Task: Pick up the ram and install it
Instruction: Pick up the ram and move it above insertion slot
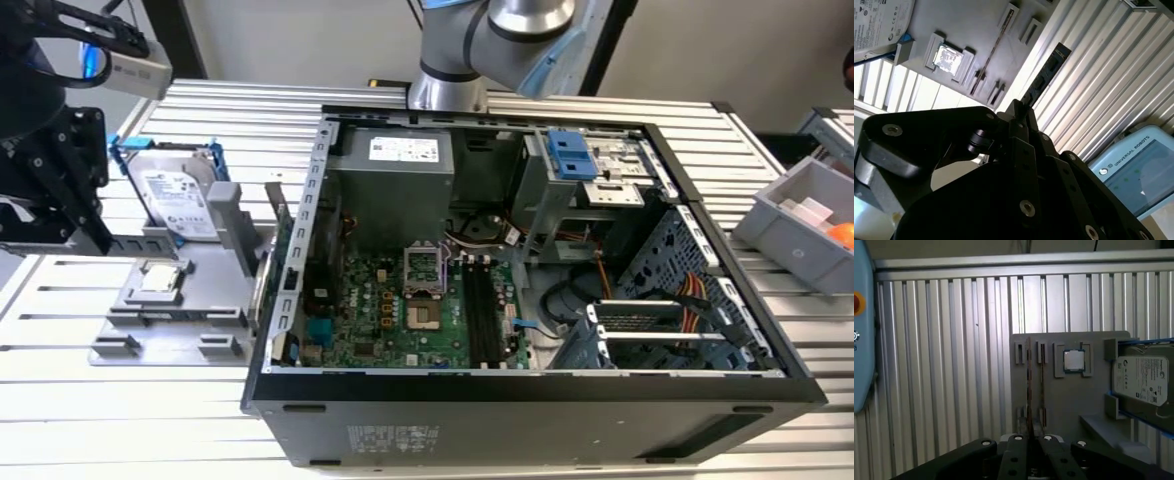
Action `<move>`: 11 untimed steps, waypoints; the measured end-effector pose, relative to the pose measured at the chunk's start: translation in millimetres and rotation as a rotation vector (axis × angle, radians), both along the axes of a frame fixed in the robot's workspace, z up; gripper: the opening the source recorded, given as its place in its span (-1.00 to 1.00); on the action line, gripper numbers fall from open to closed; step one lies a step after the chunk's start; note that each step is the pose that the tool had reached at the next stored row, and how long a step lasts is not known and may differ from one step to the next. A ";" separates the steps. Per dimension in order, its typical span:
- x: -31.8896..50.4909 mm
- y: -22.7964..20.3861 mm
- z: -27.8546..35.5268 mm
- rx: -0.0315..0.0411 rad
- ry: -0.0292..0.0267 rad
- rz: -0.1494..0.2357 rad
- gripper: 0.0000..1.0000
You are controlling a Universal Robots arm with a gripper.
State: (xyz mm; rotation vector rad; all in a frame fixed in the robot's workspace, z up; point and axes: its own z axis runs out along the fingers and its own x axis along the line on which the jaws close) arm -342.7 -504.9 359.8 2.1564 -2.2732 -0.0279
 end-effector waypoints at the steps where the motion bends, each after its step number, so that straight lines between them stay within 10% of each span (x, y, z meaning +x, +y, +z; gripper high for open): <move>1: 0.0 0.0 0.6 -0.0001 0.0000 0.000 -1.00; 11: 0.0 0.5 8.0 -0.0011 0.0001 0.000 -1.00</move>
